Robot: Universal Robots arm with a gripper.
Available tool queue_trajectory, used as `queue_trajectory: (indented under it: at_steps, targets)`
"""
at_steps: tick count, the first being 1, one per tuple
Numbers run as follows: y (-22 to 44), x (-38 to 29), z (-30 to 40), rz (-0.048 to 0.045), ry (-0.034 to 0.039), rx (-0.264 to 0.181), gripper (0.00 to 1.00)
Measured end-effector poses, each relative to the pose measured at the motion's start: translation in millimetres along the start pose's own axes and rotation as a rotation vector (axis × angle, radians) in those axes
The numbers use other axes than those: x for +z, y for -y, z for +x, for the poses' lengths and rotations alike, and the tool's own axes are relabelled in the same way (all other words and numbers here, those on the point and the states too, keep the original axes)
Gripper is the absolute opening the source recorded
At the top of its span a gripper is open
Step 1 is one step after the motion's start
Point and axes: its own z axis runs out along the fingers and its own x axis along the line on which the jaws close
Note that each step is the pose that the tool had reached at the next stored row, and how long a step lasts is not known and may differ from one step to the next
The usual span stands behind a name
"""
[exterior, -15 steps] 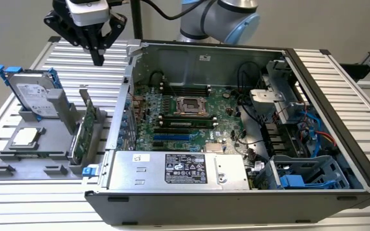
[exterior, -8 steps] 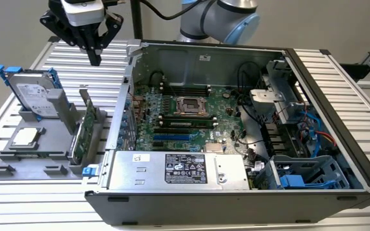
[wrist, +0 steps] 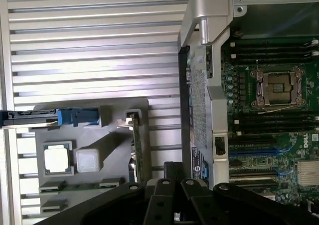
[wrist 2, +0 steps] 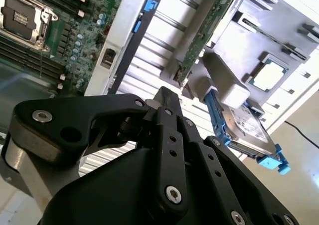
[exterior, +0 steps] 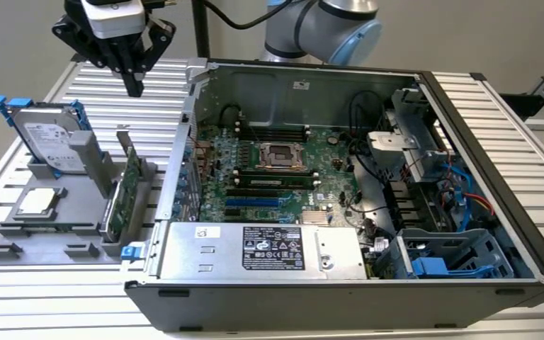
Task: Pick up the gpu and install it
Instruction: 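Reach for the gpu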
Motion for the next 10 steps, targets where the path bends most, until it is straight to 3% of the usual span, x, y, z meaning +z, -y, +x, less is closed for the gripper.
queue_trajectory:
  at_steps: [10]
  targets:
    - [0.7, 0.2, 10.2, 0.0000, 0.0000, 0.000, 0.00]
